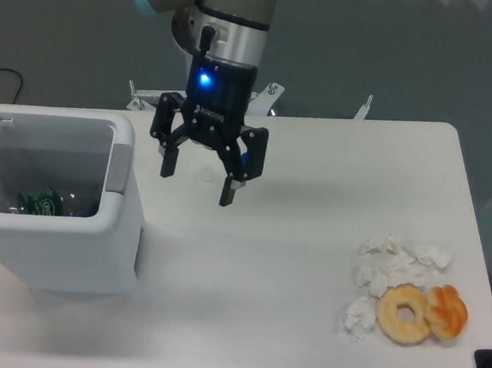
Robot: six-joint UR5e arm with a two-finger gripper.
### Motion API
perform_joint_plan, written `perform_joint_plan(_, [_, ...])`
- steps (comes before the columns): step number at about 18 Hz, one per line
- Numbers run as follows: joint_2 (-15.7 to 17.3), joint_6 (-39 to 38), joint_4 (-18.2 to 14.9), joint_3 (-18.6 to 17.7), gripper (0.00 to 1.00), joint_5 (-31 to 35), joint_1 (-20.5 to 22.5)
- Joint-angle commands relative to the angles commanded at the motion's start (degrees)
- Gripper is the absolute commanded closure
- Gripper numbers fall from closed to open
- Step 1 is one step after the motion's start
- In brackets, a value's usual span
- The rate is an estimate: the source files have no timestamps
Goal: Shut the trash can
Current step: 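Raise the open gripper and move it over the open trash can lid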
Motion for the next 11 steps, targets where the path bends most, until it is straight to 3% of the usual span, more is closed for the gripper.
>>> perform_joint_plan(11, [1.05,-1.84,0.09,0.7,0.0,-1.32,-0.09])
